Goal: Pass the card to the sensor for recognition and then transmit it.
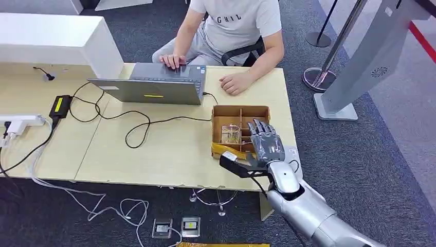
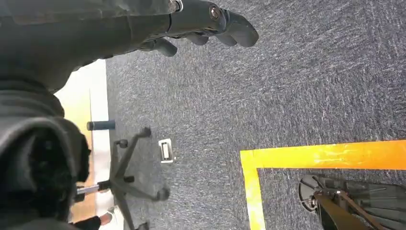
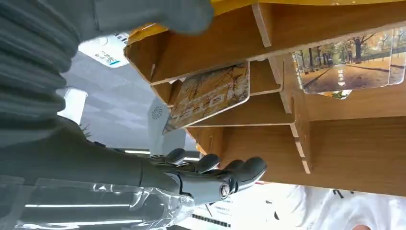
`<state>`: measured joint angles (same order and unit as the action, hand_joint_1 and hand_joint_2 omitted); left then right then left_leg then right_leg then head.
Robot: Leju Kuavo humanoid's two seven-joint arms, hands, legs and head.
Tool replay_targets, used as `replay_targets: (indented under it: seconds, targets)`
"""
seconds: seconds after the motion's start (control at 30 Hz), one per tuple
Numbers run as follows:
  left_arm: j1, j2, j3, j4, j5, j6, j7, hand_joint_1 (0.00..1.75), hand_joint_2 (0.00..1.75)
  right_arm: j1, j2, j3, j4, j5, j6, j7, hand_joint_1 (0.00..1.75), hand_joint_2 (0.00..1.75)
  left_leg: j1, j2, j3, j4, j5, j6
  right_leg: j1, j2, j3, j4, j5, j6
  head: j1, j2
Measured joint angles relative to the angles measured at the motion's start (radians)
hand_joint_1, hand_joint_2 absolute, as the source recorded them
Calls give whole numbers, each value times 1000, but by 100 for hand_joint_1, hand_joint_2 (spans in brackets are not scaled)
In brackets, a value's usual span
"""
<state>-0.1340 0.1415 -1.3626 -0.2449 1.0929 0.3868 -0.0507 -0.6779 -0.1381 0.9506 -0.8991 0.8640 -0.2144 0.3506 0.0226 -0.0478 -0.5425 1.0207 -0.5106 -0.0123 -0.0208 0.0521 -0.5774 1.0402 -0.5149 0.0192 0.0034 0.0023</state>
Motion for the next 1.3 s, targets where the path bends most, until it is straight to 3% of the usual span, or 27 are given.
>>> replay_targets:
  seconds: [1.3]
  targets:
    - [0,0,-2,0,-21,-2,0,0,0,3,5,0,16,-31,-19,-30,175,175,0,0,0,0,0,0,0,0,0,0,0,0,0,0]
